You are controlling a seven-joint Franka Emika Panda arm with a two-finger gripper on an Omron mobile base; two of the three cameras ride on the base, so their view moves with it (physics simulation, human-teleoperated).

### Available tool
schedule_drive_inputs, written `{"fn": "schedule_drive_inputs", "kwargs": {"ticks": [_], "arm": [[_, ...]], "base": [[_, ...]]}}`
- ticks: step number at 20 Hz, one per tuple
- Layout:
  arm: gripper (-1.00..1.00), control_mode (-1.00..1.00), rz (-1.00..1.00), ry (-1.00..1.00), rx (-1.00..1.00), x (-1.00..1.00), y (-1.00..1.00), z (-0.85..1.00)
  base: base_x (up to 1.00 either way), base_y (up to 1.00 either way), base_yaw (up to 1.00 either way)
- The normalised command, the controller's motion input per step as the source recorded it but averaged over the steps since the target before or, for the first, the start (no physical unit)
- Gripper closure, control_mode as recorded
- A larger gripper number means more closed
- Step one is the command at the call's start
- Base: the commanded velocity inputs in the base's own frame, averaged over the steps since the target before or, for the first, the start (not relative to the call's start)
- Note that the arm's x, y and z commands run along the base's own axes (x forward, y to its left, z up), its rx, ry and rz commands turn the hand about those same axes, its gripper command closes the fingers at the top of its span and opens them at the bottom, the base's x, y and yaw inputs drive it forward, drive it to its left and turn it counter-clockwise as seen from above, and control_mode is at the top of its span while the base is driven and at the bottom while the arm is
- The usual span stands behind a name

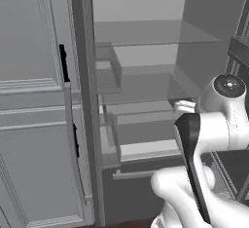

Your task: Place one carrot and one steak in each tupperware on the nearby counter, to pack two identical lunches.

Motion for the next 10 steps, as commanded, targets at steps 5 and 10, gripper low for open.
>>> {"fn": "schedule_drive_inputs", "kwargs": {"ticks": [5,10], "arm": [[1.0,1.0,0.0,0.0,0.0,0.0,0.0,0.0],[1.0,1.0,0.0,0.0,0.0,0.0,0.0,0.0]], "base": [[-1.0,-0.02,-0.01],[-1.0,-0.15,-0.36]]}}
